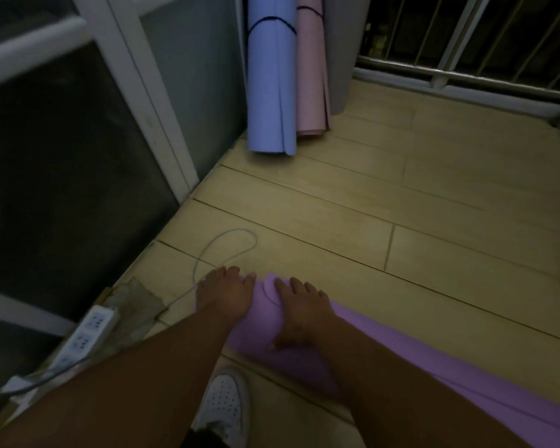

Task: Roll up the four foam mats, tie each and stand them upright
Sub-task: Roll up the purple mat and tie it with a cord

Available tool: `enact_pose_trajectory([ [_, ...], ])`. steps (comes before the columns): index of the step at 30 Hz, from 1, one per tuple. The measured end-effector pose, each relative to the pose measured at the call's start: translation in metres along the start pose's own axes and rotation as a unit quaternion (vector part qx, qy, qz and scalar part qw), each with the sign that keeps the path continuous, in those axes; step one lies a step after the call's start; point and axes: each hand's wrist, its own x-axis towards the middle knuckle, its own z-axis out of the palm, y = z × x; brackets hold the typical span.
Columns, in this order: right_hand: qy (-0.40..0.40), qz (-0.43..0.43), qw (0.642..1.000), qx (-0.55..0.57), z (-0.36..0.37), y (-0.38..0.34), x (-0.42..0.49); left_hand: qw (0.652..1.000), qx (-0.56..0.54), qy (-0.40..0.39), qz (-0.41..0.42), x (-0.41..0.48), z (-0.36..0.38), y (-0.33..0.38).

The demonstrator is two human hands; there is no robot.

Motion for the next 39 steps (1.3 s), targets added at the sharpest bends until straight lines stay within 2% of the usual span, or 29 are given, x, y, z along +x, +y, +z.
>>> enact_pose_trajectory([
  [5, -0.005, -0.003, 1.0, -0.004, 0.0, -0.002, -0.001, 0.987, -0.082, -0.075, -0.112, -0.002, -0.005, -0.012],
  [10, 0.008, -0.003, 1.0, -0.003, -0.001, -0.005, -0.006, 0.982, -0.102, -0.085, -0.136, 0.001, -0.017, -0.006],
  [17, 0.067, 0.024, 0.997, 0.017, -0.016, -0.006, -0.016, 0.983, -0.151, 0.007, -0.106, 0.002, -0.04, 0.025],
  [22, 0.153, 0.056, 0.985, 0.055, -0.056, 0.008, -0.036, 0.966, -0.228, 0.1, -0.065, 0.001, -0.079, 0.068],
  [26, 0.233, 0.081, 0.966, 0.077, -0.105, 0.025, -0.067, 0.935, -0.297, 0.195, 0.016, -0.016, -0.124, 0.12],
  [30, 0.318, 0.09, 0.938, 0.106, -0.151, 0.037, -0.106, 0.856, -0.452, 0.25, 0.024, -0.033, -0.168, 0.159],
  [35, 0.398, 0.077, 0.901, 0.154, -0.196, 0.05, -0.161, 0.792, -0.534, 0.289, 0.061, -0.068, -0.219, 0.209],
  [37, 0.434, 0.071, 0.88, 0.179, -0.208, 0.057, -0.182, 0.783, -0.555, 0.274, 0.066, -0.088, -0.242, 0.233],
  [39, 0.463, 0.064, 0.859, 0.21, -0.22, 0.063, -0.203, 0.788, -0.547, 0.266, 0.092, -0.108, -0.265, 0.254],
])
